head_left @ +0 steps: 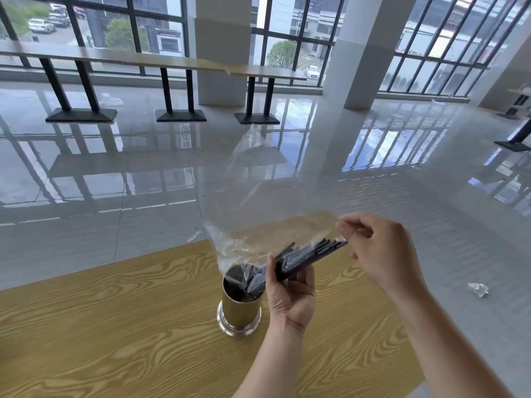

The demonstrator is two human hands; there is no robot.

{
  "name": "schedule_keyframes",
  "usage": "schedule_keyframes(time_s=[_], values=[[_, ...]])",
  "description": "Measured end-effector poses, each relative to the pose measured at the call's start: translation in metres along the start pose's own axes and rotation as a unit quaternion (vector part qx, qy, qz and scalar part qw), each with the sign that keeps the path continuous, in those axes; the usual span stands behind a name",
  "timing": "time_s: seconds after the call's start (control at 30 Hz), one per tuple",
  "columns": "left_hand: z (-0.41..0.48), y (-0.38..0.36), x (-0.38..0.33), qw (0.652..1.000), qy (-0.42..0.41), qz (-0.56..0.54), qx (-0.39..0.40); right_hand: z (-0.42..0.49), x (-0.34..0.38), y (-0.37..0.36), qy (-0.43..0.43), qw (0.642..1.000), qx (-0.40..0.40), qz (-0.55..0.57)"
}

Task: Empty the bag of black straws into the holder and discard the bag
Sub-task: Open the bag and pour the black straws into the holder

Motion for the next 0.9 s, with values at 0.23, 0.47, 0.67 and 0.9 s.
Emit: schedule_keyframes(time_s=[0.23,0.47,0.67,0.9], values=[[-0.003,0.012,-0.001,1.0,0.004,0.003,-0.028,0.011,0.021,-0.015,0.006,0.996,0.024,0.087],[-0.005,0.011,-0.009,1.0,0.0,-0.006,-0.028,0.015,0.028,-0.022,0.007,0.992,0.045,0.114],[-0.006,0.016,-0.012,0.999,-0.005,-0.013,-0.038,0.017,0.041,-0.01,0.032,0.992,0.025,0.115],[-0.006,0.015,-0.017,0.998,-0.005,-0.005,-0.056,0.025,0.049,0.002,0.025,0.978,0.015,0.208]])
Point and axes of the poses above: each hand's wrist, its own z-axis towards the middle knuckle, its own y-axis out of the back of the hand, x = y × z, the point moved 6 cm from there along z, towards the middle knuckle, and after that the axes turned 12 degrees about -x, right-handed, at the moved point
